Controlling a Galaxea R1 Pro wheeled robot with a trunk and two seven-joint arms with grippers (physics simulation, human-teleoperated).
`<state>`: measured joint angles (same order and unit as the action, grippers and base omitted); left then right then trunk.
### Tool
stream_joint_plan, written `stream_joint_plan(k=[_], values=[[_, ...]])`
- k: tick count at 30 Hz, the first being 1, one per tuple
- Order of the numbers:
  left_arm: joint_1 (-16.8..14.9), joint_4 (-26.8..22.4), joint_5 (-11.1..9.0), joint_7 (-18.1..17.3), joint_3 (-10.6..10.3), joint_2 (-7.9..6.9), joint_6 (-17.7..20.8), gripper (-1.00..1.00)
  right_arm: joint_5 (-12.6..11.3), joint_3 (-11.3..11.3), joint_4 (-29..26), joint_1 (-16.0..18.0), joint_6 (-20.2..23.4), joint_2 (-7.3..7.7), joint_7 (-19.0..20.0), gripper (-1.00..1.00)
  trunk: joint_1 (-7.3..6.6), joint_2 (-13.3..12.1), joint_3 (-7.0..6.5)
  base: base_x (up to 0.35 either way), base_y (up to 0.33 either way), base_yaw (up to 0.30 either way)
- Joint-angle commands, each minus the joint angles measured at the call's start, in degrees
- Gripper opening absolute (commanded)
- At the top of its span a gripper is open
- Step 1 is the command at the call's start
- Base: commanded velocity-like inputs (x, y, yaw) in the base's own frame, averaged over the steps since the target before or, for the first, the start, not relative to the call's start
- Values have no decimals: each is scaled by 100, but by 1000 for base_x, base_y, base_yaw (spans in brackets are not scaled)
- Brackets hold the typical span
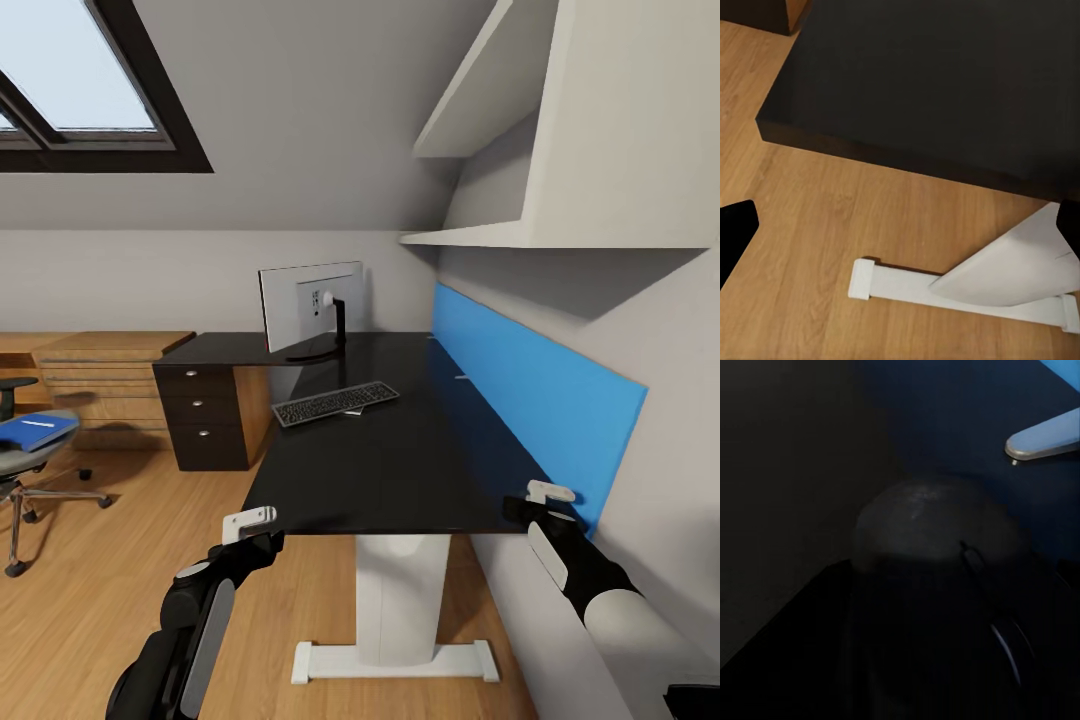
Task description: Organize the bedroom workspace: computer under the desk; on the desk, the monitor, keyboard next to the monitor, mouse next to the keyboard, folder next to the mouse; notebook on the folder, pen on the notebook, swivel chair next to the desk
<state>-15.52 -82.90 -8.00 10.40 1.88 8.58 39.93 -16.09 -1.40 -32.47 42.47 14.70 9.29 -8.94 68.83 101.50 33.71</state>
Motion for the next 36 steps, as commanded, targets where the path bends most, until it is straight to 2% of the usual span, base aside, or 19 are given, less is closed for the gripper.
stream_joint_plan(k=[1,22,23,25,29,33,36], values=[[-4,-7,-61,41,5,4,24,100,-118,-8,197,-2,41,3,-38,-100,0,3,7,0,0,0],[-4,-16,-54,45,26,-4,24,100,-122,-19,166,-2,-18,-1,-38,-100,0,3,7,0,0,0],[-4,-7,-52,47,31,-5,24,100,-79,-64,145,-2,-35,-223,-31,-100,0,3,7,0,306,0],[-4,-9,-52,48,31,-5,19,100,-63,-99,143,-2,-37,-307,-30,-100,0,3,7,0,314,0],[-4,-7,-52,50,31,-5,16,100,-54,-447,132,-2,-38,-397,-29,-100,0,3,7,0,320,0],[-4,-7,-52,50,28,-5,13,100,-59,-990,117,-2,-45,-456,-36,-100,0,3,7,0,323,0],[-4,-8,-52,50,24,-5,9,100,-60,-1068,112,-2,-45,-569,-31,-100,0,3,7,0,324,0]])
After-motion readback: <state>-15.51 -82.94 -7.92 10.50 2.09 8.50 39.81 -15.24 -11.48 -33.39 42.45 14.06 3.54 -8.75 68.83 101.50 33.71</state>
